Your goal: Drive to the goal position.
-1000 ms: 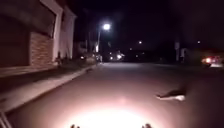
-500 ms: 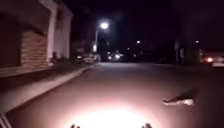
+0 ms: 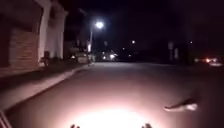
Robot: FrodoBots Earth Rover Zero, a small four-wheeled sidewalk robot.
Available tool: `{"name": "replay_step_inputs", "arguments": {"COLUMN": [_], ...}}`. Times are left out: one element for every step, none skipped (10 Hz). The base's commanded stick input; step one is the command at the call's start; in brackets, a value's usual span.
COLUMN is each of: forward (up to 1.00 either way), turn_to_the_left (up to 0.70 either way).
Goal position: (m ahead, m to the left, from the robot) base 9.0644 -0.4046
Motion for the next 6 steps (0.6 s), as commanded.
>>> {"name": "replay_step_inputs", "arguments": {"forward": [0.50,0.50,0.50,0.50,0.50,0.50], "turn_to_the_left": [0.00,0.00,0.00,0.00,0.00,0.00]}}
